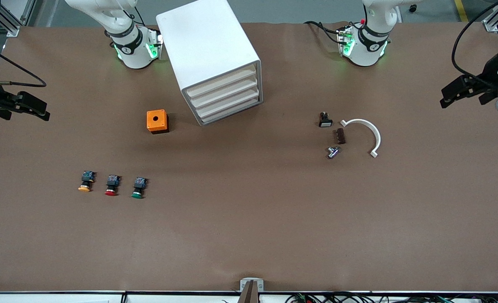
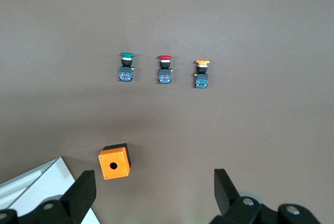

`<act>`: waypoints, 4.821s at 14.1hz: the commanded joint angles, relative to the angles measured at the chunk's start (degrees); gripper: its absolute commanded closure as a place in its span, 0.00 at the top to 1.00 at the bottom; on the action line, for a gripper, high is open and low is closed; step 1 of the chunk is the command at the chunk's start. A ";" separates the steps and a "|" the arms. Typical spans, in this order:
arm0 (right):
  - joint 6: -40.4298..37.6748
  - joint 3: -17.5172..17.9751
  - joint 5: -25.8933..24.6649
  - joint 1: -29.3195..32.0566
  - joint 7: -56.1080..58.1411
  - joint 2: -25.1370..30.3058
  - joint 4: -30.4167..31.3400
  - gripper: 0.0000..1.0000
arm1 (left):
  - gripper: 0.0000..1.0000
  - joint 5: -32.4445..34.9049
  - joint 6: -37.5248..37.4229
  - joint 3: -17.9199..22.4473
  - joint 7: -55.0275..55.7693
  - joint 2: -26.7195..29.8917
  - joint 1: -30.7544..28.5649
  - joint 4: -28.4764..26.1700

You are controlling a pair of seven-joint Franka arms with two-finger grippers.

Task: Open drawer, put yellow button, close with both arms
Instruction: 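Move the left gripper toward the cabinet while the right gripper approaches the buttons, then grasp the drawer handle with the left gripper while the right gripper grasps yellow button, then pull the white drawer open with the left gripper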

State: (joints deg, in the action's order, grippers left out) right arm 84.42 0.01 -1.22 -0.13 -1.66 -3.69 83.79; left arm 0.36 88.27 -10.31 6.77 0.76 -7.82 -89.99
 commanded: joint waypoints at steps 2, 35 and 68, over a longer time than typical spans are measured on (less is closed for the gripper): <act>0.39 -0.36 0.00 0.48 -0.01 -2.09 -0.38 1.00 | 1.00 0.08 -1.44 -0.50 -1.50 -6.63 0.17 3.68; 54.87 -0.72 -0.80 10.15 12.73 -20.30 26.77 1.00 | 1.00 -18.80 3.84 -1.03 111.51 -36.53 33.13 7.82; 62.79 -0.54 -2.38 7.96 -1.49 -27.86 31.43 1.00 | 0.00 -56.79 2.69 -0.06 136.58 -42.95 34.91 8.34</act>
State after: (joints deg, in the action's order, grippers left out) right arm 146.86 -0.55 -3.49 9.27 0.30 -32.03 113.79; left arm -56.56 91.54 -10.76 142.78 -42.27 31.33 -82.57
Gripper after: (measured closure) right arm 0.000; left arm 0.863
